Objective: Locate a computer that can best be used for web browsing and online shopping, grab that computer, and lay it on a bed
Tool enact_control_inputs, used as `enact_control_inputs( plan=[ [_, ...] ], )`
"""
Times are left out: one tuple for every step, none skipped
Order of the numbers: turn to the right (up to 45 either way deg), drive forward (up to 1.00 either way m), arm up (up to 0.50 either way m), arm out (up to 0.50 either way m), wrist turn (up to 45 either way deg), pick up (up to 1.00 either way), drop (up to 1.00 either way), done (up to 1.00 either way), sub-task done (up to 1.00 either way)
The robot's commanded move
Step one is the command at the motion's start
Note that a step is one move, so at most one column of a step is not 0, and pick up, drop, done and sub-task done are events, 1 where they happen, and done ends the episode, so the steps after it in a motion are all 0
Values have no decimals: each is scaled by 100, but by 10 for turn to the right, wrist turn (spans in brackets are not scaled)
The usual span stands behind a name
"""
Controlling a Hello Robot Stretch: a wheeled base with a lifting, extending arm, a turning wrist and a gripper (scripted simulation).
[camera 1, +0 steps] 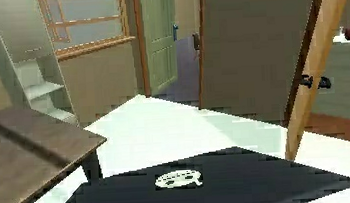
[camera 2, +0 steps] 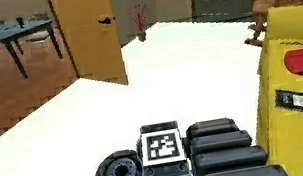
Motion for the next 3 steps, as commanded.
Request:
enact_control_inputs(
  plan=[
    [0,100,0,0,0,0,0,0,0],
    [0,45,0,0,0,0,0,0,0],
    [-210,0,0,0,0,0,0,0,0]
  ],
)
